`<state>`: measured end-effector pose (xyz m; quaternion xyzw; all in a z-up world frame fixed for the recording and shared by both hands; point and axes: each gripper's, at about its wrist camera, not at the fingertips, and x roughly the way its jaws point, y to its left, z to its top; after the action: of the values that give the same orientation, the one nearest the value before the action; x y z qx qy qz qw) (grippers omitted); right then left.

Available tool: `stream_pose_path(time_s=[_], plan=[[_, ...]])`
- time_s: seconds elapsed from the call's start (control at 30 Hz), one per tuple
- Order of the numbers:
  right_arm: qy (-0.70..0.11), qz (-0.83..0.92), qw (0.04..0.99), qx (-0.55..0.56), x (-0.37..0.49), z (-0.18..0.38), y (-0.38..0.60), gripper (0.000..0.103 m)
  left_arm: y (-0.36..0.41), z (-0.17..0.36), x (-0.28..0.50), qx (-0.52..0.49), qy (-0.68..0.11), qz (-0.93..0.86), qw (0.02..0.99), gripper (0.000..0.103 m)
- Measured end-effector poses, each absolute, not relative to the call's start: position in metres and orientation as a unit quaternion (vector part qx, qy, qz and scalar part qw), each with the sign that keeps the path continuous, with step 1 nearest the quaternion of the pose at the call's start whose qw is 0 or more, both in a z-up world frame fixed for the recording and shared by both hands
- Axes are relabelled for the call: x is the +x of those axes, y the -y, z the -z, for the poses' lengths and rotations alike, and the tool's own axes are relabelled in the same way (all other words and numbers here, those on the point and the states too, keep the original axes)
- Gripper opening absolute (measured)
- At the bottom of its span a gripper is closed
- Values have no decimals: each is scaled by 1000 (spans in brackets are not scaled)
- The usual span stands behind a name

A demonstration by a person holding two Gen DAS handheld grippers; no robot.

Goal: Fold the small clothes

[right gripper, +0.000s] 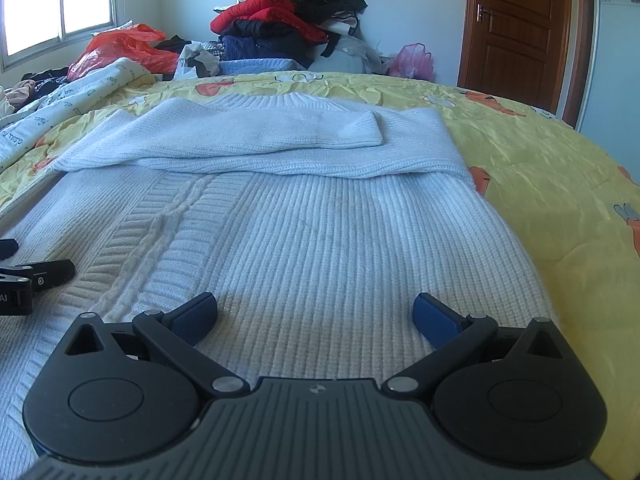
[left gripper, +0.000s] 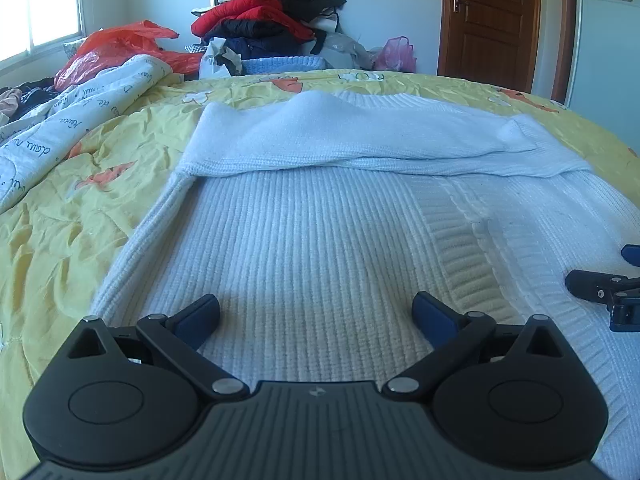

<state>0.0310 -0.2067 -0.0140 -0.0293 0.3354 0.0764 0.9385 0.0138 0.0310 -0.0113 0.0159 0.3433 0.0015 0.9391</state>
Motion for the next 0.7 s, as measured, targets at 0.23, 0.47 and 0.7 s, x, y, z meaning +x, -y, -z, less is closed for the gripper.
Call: stream_pose_path(time_s=[0.23, 0.47, 0.7], plan=[[-336, -71, 939, -31, 22, 13, 207, 101, -31, 11, 14, 16, -343, -2, 939, 103], [-333, -77, 939, -31, -6, 13, 210, 101, -31, 11, 13, 16, -343, -2, 939, 103], [-333, -78, 939, -31, -10, 13, 210, 101, -29, 11, 9, 18, -346, -9, 938, 103]])
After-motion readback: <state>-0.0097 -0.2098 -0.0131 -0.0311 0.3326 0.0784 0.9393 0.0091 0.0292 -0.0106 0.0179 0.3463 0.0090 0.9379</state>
